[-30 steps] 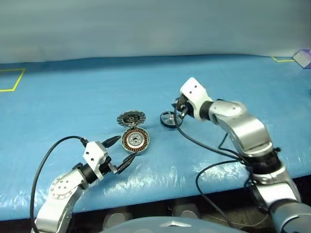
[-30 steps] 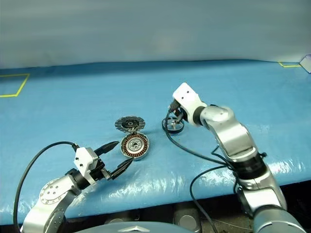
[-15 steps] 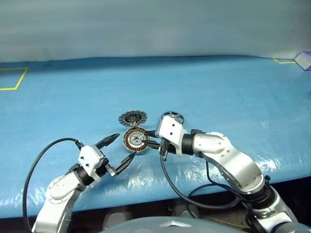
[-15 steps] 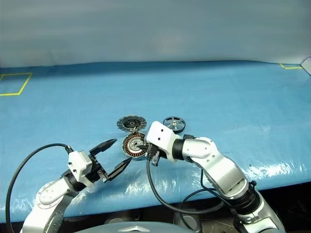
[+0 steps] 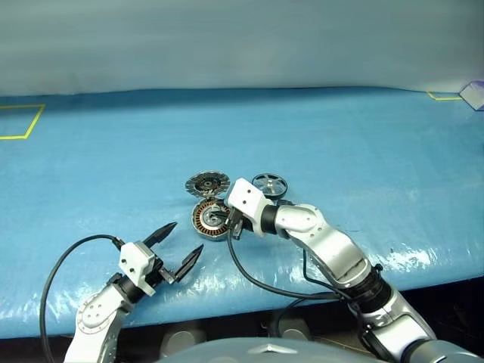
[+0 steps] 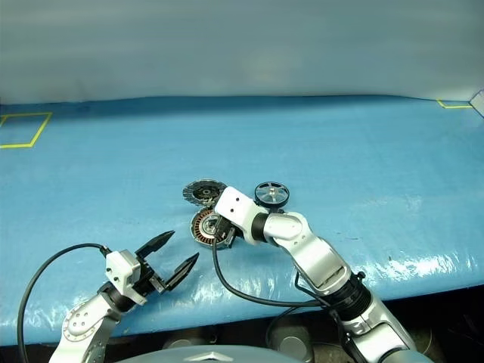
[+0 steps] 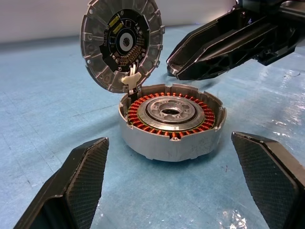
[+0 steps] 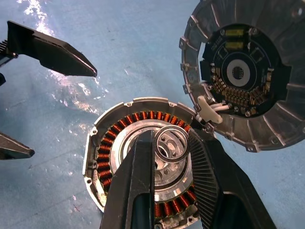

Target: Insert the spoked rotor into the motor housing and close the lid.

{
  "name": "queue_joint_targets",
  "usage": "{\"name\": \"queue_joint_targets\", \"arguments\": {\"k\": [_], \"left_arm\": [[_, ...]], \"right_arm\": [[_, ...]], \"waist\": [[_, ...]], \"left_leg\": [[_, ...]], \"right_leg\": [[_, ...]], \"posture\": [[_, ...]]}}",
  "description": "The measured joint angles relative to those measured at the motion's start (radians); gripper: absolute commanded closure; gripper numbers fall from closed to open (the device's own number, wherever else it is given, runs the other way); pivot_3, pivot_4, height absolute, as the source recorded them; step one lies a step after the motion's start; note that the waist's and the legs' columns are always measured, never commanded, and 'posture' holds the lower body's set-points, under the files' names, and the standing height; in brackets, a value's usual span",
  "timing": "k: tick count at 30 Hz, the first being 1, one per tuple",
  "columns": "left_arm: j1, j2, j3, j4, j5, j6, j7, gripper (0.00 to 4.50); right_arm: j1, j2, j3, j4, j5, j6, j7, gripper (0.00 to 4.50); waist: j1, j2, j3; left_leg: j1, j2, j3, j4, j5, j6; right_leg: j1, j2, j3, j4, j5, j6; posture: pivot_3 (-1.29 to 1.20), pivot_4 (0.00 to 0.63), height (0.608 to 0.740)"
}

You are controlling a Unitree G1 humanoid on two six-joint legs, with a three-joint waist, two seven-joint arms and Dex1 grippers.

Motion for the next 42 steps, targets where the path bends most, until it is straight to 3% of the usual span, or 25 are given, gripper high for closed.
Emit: {"name": "queue_joint_targets", "arguments": {"k": [30, 35, 41, 42], "left_arm": [[-0.001, 0.0, -0.013, 0.024, 0.006, -0.001, -0.001, 0.0], [-0.002, 0.0, -0.014, 0.026, 0.007, -0.001, 0.0, 0.0], [-0.001, 0.0, -0.014, 0.026, 0.008, -0.001, 0.0, 0.0], [-0.001, 0.0, -0.014, 0.026, 0.008, -0.001, 0.0, 0.0]], "right_arm": [[0.001, 0.073, 0.027, 0.114, -0.043, -0.018, 0.018, 3.8], [0.001, 0.075, 0.023, 0.117, -0.044, -0.018, 0.015, 2.15], [0.008, 0.074, -0.036, -0.011, 0.011, 0.065, 0.018, 2.15], [0.01, 0.073, -0.064, -0.063, 0.036, 0.102, 0.018, 2.54]], "waist": [[-0.002, 0.0, 0.0], [-0.002, 0.0, 0.0], [-0.001, 0.0, 0.0], [-0.001, 0.0, 0.0]], "left_leg": [[0.001, 0.0, 0.0, 0.0, 0.0, 0.0], [0.001, 0.0, 0.0, 0.0, 0.0, 0.0], [0.0, 0.0, 0.0, 0.0, 0.0, 0.0], [0.0, 0.0, 0.0, 0.0, 0.0, 0.0]], "right_leg": [[0.0, 0.0, 0.0, 0.001, 0.0, 0.0], [0.0, 0.0, 0.0, 0.001, 0.0, 0.0], [0.0, 0.0, 0.0, 0.0, 0.0, 0.0], [0.0, 0.0, 0.0, 0.001, 0.0, 0.0]], "posture": [[0.0, 0.15, 0.74], [0.0, 0.15, 0.74], [0.0, 0.15, 0.74], [0.0, 0.15, 0.74]]}}
